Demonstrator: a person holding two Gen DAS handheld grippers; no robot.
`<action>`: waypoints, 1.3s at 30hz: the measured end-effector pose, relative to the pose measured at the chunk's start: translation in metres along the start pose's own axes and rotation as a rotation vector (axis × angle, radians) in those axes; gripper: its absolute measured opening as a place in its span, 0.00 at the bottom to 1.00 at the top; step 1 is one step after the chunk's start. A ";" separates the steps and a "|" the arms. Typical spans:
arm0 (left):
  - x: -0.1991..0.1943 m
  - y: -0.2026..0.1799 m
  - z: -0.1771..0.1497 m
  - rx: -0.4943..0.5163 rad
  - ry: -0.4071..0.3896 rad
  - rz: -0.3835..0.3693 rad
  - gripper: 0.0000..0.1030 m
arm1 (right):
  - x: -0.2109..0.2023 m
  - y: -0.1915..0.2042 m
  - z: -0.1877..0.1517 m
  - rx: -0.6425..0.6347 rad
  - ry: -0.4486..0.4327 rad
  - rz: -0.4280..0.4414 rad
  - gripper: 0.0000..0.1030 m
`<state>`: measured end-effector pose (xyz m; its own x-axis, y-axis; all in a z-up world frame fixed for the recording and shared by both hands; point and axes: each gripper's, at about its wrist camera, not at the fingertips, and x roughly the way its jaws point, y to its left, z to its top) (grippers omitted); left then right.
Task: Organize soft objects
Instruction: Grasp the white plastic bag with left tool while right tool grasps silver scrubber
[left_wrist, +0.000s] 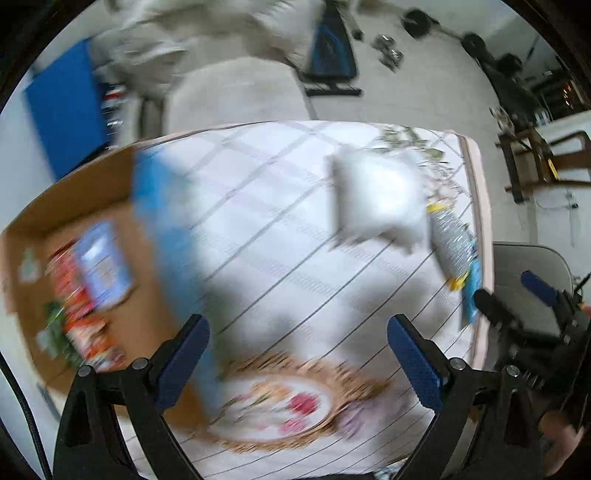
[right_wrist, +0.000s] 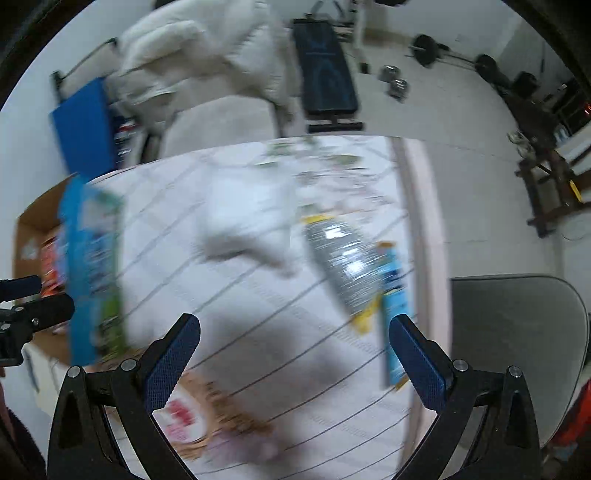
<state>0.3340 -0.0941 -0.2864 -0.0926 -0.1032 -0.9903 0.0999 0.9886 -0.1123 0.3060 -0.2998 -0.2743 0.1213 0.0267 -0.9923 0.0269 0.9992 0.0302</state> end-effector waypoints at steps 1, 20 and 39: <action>0.011 -0.014 0.015 0.011 0.017 -0.004 0.96 | 0.008 -0.013 0.007 0.007 0.004 0.008 1.00; 0.124 -0.113 0.113 0.143 0.191 0.126 0.97 | 0.075 -0.078 0.047 0.047 0.073 0.058 1.00; 0.137 -0.044 0.060 0.104 0.181 0.040 0.87 | 0.150 -0.025 0.057 -0.104 0.237 -0.045 0.90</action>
<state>0.3766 -0.1587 -0.4216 -0.2621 -0.0336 -0.9645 0.2080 0.9739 -0.0904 0.3802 -0.3229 -0.4166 -0.1141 -0.0237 -0.9932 -0.0771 0.9969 -0.0149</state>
